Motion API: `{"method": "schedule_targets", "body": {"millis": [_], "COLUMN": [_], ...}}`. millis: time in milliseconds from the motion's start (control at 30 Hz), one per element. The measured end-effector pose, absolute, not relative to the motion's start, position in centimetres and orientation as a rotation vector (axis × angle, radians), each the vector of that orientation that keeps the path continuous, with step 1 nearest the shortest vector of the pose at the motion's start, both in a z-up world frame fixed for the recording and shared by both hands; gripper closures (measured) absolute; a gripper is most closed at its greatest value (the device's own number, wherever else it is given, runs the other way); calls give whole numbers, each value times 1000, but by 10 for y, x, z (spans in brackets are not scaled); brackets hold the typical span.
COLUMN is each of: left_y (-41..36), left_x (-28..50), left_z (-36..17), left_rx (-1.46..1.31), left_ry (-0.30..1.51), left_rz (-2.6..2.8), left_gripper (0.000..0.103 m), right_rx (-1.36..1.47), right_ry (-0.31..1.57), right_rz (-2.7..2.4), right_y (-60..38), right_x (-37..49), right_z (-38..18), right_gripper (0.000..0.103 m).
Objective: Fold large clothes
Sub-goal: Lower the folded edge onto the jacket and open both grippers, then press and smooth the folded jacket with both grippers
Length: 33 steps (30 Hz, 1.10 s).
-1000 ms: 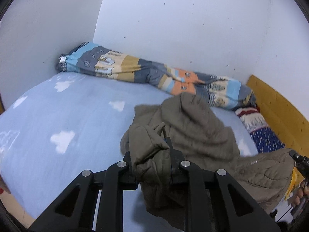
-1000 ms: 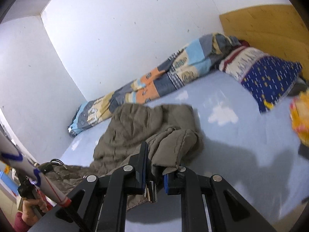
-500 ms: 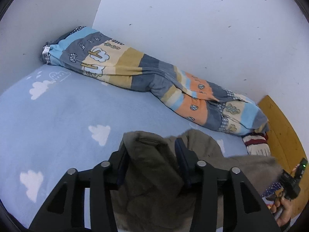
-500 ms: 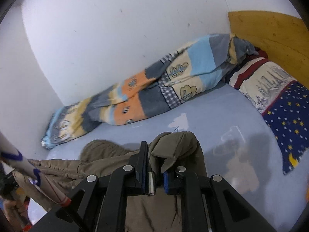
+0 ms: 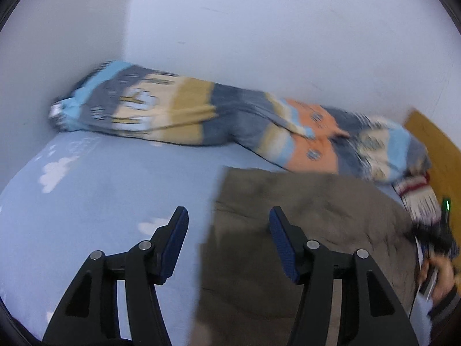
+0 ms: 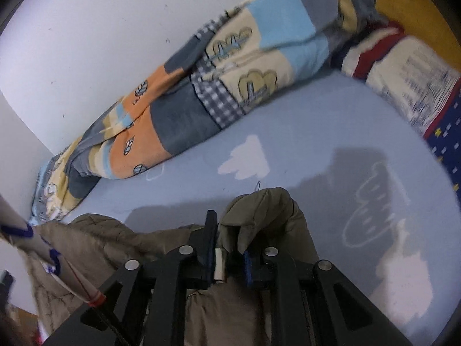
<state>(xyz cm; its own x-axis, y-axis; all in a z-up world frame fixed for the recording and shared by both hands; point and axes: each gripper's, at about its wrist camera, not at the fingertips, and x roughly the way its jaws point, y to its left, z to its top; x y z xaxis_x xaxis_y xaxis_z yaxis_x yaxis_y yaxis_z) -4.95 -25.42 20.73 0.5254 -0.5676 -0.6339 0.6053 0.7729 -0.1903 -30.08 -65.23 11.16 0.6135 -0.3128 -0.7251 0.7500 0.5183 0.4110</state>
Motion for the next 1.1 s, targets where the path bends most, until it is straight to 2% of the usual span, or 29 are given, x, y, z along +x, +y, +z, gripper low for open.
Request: {"method": "schedule_targets", "body": {"millis": [133,300,400,500,600,700,833,1100], "left_y": [-307,-356,-375,-384,-391,-398,-404,-421], "left_x": [-88,-108,-105,-92,-80,-71,-63,-49], "left_z": [186,160,144,129,119,109,99,81], "left_rx": [156,209,235,236,233,250,254,293], "left_ry": [746,782,793,816,848,867,892,960], "left_rz": [-827,-862,-838,-808,-789,-777,-769,-725], "left_gripper": [46,46,45,43,40,37,35,31], "right_rx": [849,750,681,690,634,505,411,479], "right_ry": [577,534,496,420,448,580,765,871], "right_rz": [-598,-558,-550,-538,-542,-496,-475,-481], "right_y": [-652,-627,-610,-607,-599,-571,-549,-578], "right_x": [-319,-339,-346,-356,-348,-318,-273,-242], "right_z": [126,159,174,183,188,172,120,67], "right_gripper": [72,64,54,53,53,53,53,52]}}
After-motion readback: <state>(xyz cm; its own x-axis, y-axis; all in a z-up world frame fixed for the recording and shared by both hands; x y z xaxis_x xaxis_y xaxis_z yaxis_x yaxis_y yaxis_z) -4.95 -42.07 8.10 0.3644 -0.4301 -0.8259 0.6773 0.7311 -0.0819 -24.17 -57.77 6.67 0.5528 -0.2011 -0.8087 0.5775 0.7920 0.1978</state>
